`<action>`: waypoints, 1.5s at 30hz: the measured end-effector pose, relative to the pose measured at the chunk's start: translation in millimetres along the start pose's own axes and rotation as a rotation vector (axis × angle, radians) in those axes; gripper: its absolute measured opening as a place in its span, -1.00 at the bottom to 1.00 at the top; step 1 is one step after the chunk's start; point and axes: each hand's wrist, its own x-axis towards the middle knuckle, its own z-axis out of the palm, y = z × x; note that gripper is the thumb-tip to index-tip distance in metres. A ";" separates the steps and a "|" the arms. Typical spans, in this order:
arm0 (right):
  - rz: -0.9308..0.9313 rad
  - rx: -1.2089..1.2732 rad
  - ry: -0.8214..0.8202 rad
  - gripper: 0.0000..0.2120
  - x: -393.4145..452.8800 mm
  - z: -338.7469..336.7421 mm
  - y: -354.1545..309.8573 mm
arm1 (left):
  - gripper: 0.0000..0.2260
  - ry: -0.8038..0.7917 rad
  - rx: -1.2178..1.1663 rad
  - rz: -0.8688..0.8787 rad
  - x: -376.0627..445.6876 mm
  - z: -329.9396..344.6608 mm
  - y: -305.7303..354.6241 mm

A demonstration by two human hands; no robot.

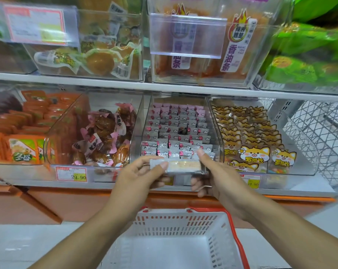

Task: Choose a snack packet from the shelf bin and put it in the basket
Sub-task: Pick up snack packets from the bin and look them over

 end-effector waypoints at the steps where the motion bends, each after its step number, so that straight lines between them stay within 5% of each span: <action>1: -0.020 0.003 -0.003 -0.38 0.1 -0.7 -0.5 | -0.60 0.031 -0.057 -0.059 1.9 -1.4 0.0; 7: -0.302 -0.086 -0.153 -0.47 -3.8 -3.5 -1.8 | -0.40 0.124 -0.292 -0.319 6.7 -1.5 -2.1; 13: -0.334 -0.028 -0.121 -0.59 -4.0 1.7 2.0 | -0.44 0.085 -0.183 -0.404 5.0 -0.3 -6.5; 18: -0.244 0.010 0.030 -0.45 1.7 3.3 3.2 | -0.68 0.074 -0.263 -0.278 5.3 2.0 -6.0; 23: -0.236 0.162 0.037 -0.59 3.5 3.8 -2.6 | -0.57 0.037 -0.205 -0.182 5.4 4.3 -2.4; 27: -0.397 0.179 0.174 -0.74 10.0 3.3 -15.4 | -0.74 0.114 0.038 -0.010 6.4 9.9 -3.1; 31: -0.612 -0.102 0.442 -0.73 34.1 -6.3 -43.3 | -0.85 0.156 0.487 0.220 11.5 13.1 -10.8; 36: -0.677 -0.515 0.466 -0.74 71.3 -2.5 -54.8 | -0.71 0.063 0.996 0.434 9.1 17.0 -19.0; 45: -0.482 -1.381 0.337 -0.55 106.4 7.8 -51.4 | -0.68 -0.036 1.075 0.443 14.2 12.0 -22.8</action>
